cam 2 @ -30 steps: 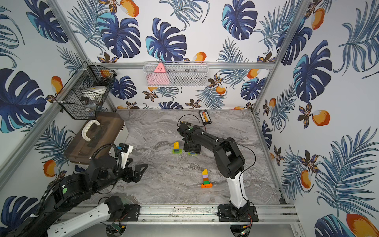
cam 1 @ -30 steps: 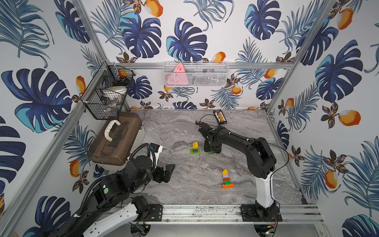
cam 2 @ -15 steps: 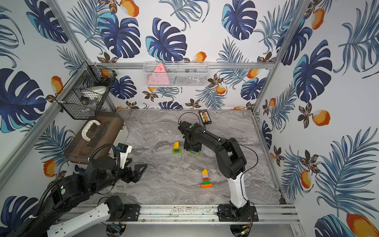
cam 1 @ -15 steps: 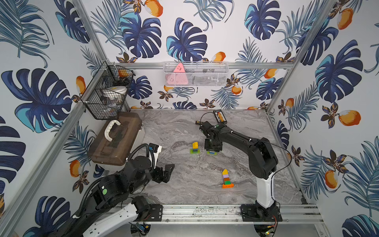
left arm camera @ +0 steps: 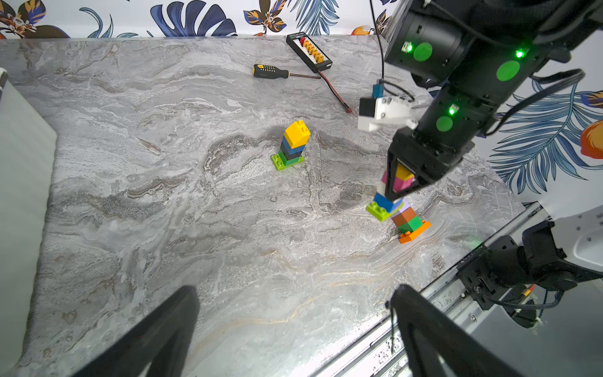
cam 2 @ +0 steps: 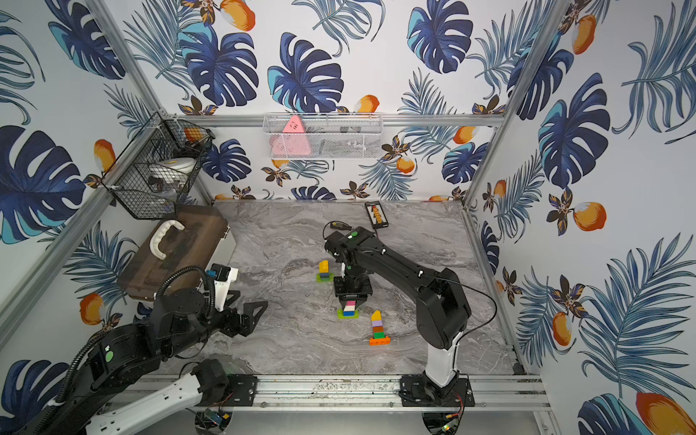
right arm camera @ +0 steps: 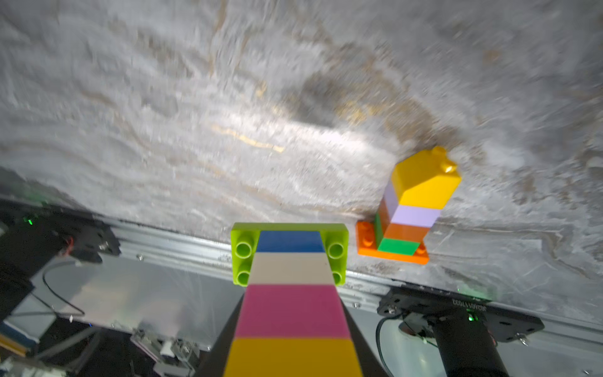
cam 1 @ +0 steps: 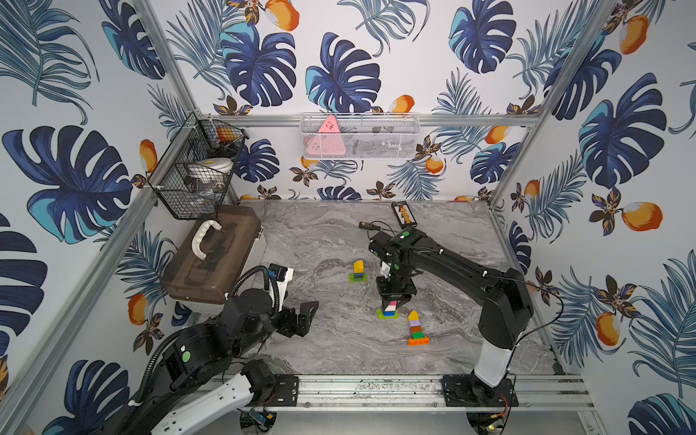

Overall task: Assemble the number 1 with lego
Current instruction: Place the lego brick at the center of the board.

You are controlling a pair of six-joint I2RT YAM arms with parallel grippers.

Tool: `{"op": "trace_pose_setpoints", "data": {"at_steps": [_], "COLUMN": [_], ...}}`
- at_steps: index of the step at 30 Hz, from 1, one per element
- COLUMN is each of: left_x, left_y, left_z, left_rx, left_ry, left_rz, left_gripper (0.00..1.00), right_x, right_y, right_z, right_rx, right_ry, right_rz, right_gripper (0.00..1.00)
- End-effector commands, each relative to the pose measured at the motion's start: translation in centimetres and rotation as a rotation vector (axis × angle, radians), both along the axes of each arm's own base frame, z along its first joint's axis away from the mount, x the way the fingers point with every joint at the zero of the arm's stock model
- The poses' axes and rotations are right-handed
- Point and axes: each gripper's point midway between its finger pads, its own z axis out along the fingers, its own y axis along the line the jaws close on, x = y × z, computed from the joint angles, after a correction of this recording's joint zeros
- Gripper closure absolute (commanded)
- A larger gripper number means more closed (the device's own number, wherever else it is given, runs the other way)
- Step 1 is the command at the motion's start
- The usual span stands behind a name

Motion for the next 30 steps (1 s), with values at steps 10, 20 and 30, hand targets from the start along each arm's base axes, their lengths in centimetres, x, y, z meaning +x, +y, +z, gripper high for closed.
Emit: {"op": "trace_pose_setpoints", "data": {"at_steps": [10,20,30], "left_x": [0.0,0.2,0.3], "left_y": [0.3,0.3,0.2], "left_z": [0.7,0.6,0.3], "left_rx": [-0.020,-0.013,0.001], "left_ry": [-0.033,-0.025,-0.014], "left_rz": [0.012,0.016,0.020], "left_gripper": [0.01,0.01,0.01], "right_x": [-7.3,-6.4,-5.5], "right_y": [-0.6,0.5,-0.9], "right_z": [-2.7,-6.0,-6.8], "right_rx": [-0.083,-0.083,-0.088], "right_ry": [0.266,0.288,0.301], "right_rz": [0.087,0.092,0.077], "right_gripper": [0.77,0.75,0.73]}}
